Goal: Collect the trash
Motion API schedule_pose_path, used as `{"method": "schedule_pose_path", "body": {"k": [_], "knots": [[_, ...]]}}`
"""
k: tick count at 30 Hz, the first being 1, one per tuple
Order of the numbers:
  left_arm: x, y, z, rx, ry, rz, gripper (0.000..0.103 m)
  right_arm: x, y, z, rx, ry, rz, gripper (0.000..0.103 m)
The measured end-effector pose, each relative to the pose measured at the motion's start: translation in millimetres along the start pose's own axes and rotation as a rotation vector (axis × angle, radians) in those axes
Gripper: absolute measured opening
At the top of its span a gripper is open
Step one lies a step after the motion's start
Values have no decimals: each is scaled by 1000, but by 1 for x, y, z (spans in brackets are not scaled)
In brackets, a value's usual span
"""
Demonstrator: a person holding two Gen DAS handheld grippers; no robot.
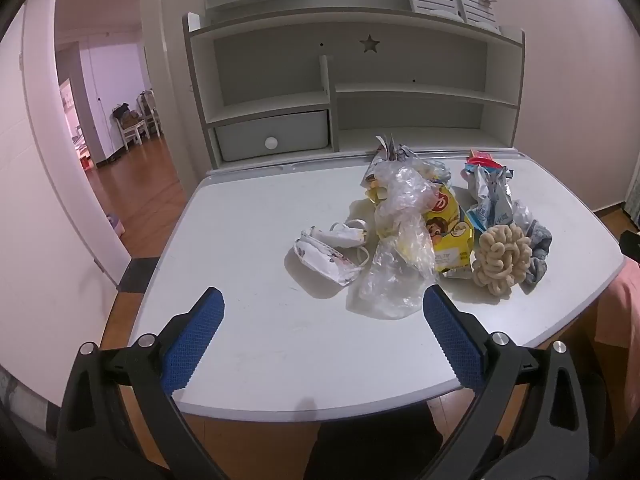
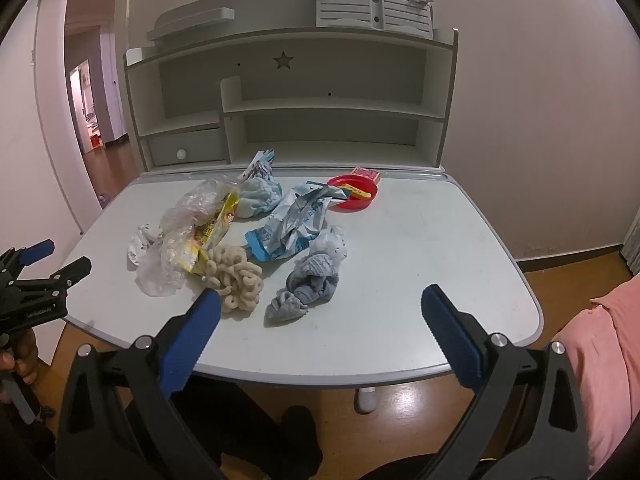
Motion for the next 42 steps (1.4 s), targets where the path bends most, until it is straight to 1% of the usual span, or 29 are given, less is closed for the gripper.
{"method": "schedule_pose_path", "body": {"k": [19,42], "knots": [[-2,3,0,-6,6,-4,97,0,-1,0,-2,-1,3,97],[3,3,8,-9,22,-3,97,-1,-1,-1,-2,3,0,97]]}}
Point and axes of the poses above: each gripper's, at about its wrist camera, not at the fingertips, and z roughly the way its jaws point, y to its left, x to its underside, the point moved 4 cm from there along z, roughly the way its jaws point, and after that the axes turned 3 degrees about -y, right-handed, at the moved point
